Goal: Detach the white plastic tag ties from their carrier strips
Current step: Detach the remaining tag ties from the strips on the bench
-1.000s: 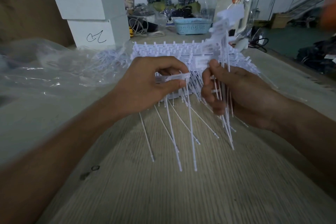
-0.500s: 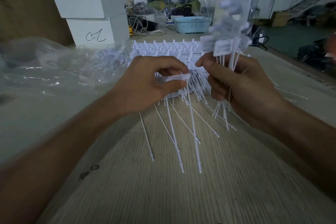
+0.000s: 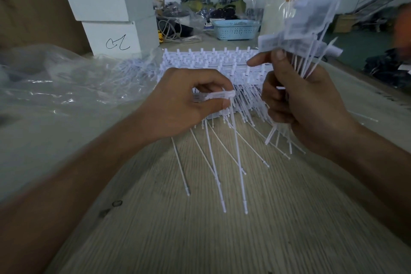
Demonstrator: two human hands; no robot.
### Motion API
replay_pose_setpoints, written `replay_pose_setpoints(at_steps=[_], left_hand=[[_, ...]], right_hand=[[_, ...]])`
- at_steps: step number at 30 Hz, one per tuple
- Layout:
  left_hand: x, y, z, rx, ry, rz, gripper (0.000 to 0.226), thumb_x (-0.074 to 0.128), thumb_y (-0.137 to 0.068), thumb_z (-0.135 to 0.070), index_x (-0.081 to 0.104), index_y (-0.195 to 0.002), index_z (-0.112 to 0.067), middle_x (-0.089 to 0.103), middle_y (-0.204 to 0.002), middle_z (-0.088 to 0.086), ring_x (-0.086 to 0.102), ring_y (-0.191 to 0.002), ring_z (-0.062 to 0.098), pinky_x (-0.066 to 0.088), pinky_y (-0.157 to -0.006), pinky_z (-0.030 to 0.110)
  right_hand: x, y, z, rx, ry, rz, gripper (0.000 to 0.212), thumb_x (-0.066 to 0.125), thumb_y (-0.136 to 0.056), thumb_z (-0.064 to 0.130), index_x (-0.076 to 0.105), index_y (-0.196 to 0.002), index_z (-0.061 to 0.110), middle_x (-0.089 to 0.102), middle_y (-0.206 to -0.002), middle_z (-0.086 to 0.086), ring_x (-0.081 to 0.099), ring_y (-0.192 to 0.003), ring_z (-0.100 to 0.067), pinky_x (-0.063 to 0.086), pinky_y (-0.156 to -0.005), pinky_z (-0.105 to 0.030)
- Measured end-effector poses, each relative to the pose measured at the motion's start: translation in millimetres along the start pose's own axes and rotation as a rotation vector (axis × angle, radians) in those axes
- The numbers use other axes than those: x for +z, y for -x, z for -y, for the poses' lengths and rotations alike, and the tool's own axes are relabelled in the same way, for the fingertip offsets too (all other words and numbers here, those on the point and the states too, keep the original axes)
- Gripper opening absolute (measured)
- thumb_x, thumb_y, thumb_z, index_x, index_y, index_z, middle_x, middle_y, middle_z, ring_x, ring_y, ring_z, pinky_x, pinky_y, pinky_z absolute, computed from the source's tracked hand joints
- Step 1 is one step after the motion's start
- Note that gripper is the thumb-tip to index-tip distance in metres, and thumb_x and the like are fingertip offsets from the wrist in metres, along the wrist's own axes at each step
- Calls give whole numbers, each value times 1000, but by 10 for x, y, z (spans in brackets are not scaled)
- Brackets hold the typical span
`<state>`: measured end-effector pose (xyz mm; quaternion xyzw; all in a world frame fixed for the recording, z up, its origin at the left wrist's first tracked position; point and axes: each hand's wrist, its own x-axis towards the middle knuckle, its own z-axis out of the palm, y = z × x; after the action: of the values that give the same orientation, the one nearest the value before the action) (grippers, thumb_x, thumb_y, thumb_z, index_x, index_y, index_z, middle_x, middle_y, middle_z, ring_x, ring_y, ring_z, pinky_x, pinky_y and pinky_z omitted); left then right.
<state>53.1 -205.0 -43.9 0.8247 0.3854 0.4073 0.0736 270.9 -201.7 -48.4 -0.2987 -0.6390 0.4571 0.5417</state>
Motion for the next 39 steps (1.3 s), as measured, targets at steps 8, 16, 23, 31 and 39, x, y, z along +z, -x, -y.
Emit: replay_pose_setpoints(at_steps=[8,16,23,31,39], left_hand=[[3,-4,-7,-16,2,20,21,79,-84,-16,76,-104,-18,75,-98,-9,68,-93,0,51,-87,16],[-10,2,-8,-9,7,20,21,79,-84,-16,75,-104,-16,74,-98,-10,67,-92,-1,50,-85,15],[5,10,-14,-7,7,25,21,80,-84,-16,76,-104,-16,75,-97,-8,69,-92,1,53,-85,20],[35,12,-16,6,16,17,21,82,-81,-15,76,-101,-17,75,-95,-9,68,-89,-2,50,-81,12],[67,27,-59,0,25,34,20,81,-82,-16,77,-101,-17,75,-95,-9,70,-88,2,54,-81,21]], right_hand=[[30,-17,-75,103,29,-89,28,55,-103,22,74,-85,9,22,-51,6,21,-43,-12,27,-41,-19],[-13,-32,14,82,-56,-46,43,41,-107,40,64,-89,9,28,-60,-5,22,-45,-15,27,-42,-20],[-14,-13,-14,37,54,69,56,34,-107,50,69,-92,8,48,-59,-17,42,-42,-23,44,-44,-29],[8,1,-99,55,87,29,55,38,-107,40,70,-83,2,44,-60,-14,40,-45,-21,42,-45,-28],[-59,-1,-82,131,148,46,64,35,-106,48,74,-78,5,68,-78,-20,64,-64,-27,53,-63,-32]])
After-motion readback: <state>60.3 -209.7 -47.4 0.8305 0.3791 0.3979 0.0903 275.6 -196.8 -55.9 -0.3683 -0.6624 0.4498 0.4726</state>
